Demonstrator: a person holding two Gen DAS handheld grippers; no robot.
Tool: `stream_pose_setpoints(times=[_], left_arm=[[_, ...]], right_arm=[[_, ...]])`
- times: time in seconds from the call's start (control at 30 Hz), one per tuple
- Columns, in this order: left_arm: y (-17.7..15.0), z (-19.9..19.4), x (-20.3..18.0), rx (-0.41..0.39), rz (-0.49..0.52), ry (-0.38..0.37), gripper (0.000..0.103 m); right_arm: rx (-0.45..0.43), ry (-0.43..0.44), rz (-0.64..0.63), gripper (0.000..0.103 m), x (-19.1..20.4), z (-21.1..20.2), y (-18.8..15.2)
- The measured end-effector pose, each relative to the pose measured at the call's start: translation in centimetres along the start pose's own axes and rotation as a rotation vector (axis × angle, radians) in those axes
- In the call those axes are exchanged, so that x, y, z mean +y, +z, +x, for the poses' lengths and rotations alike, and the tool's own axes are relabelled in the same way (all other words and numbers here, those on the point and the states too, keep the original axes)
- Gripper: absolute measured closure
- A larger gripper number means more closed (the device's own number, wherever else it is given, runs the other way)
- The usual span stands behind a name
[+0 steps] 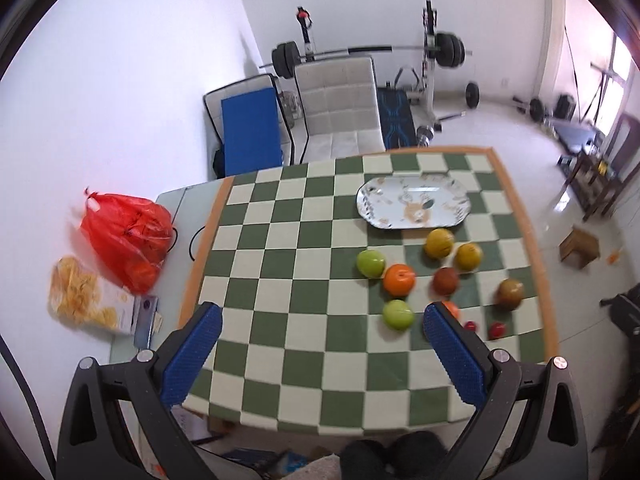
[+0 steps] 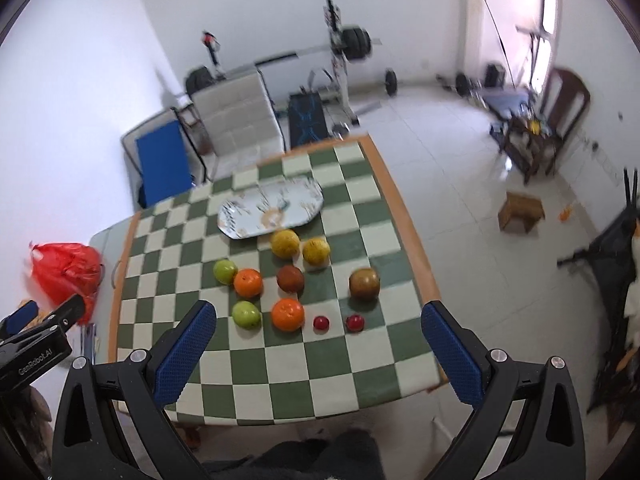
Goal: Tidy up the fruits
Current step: 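Grasp the green apple with the left tool while the right grasps the brown pear, then carry both fruits onto the floral plate and open both tools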
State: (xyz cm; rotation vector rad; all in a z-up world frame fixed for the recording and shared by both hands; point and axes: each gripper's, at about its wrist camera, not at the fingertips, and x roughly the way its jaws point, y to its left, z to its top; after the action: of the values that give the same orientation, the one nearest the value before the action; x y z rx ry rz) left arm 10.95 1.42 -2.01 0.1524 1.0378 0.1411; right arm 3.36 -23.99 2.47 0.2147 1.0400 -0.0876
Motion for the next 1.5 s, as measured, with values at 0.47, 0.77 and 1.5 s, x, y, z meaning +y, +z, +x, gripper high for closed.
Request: stream_pose_setpoints(times=[0.47, 0.77, 1.5], left_arm=[[-1.9, 24.6, -3.3, 0.634, -0.129, -0.246, 0.021], [-4.8, 34.0, -7.3, 0.874, -0.318, -0.326, 0.024], [5.3, 25.6, -12.5, 0.597, -0.091, -0.364, 0.051]], right_arm=[[0.317, -0.030, 0.119, 0.004, -7.0, 23.7, 0.4], [0.475, 0.018, 0.177, 0.006, -10.4, 32.9, 1.2], [0.521, 0.176, 0.086, 0.040, -5.6, 36.0, 6.6]])
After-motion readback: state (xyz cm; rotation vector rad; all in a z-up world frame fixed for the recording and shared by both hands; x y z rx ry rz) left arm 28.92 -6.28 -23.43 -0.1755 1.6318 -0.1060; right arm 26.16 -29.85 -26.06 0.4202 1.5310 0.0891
